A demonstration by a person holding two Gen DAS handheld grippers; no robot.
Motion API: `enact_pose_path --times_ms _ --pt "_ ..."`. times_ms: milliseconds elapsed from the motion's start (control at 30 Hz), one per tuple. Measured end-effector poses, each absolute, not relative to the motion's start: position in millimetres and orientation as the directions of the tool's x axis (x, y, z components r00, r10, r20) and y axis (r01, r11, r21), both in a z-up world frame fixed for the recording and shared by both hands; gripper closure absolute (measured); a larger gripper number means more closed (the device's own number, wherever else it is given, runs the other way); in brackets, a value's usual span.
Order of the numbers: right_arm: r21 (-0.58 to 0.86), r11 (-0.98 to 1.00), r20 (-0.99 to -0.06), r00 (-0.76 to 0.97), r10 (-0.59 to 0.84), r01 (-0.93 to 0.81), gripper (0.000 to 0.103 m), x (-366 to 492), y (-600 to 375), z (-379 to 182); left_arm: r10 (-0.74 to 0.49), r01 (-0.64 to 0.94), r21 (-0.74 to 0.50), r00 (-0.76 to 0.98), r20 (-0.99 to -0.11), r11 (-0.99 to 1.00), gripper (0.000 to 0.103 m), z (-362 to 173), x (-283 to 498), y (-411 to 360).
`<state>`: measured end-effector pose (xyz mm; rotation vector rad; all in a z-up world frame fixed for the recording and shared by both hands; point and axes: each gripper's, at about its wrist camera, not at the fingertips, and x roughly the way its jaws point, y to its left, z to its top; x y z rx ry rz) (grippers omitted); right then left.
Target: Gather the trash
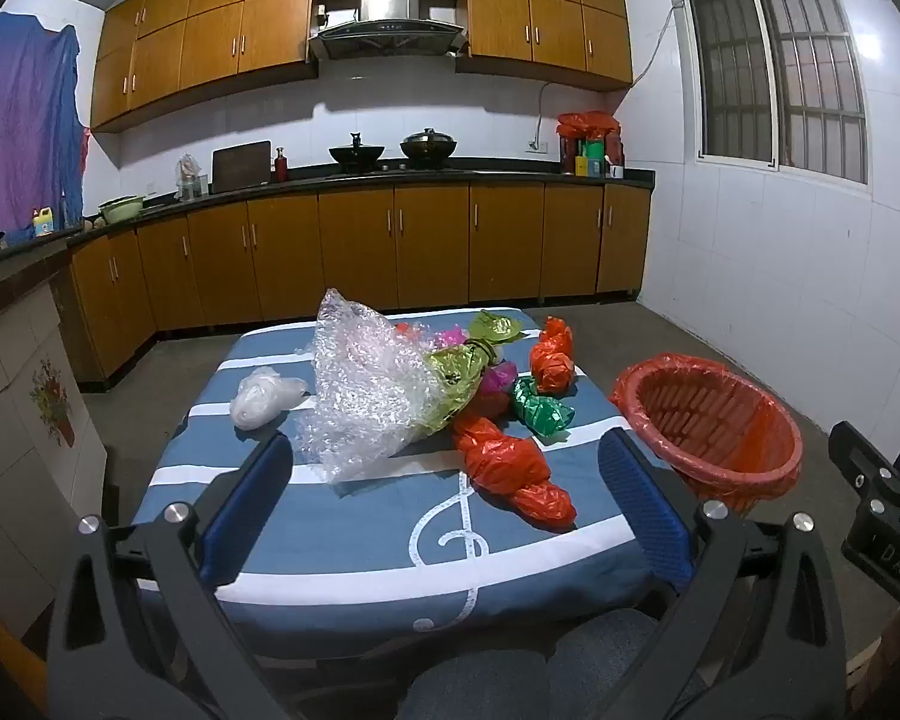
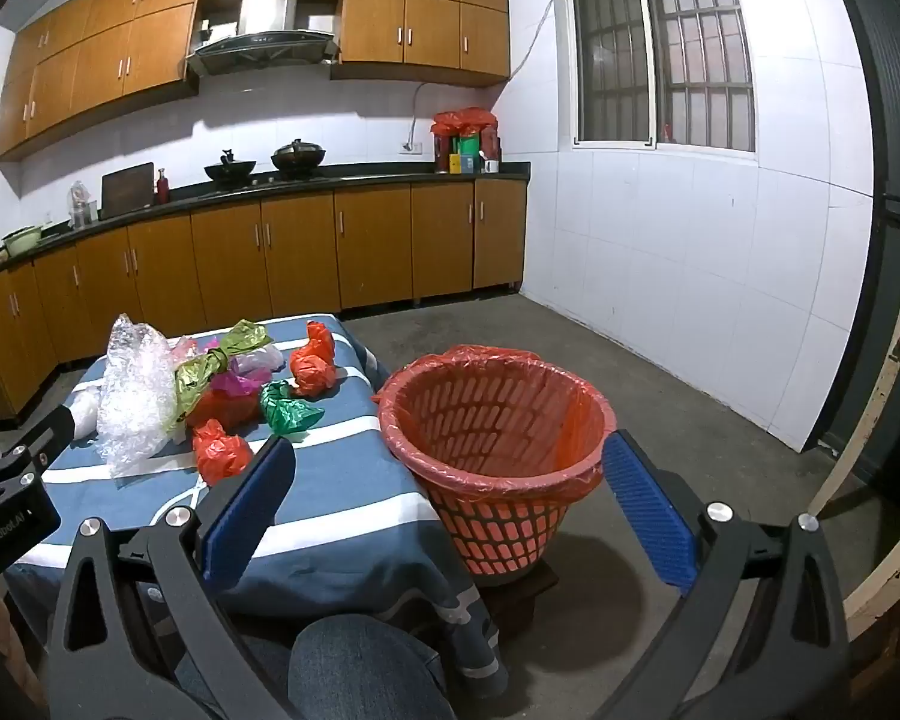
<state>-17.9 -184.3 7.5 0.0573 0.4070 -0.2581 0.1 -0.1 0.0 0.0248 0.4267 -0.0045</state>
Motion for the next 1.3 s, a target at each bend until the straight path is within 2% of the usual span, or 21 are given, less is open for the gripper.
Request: enact_pose_path --times_ms 1300 --pt "-0.001 0.966 -0.402 0.884 -0.238 0.26 0.002 -16.3 -183.6 5.7 -0.002 0.009 0.016 0.908 -0.42 1.0 0.004 -0.1 -0.1 0.3"
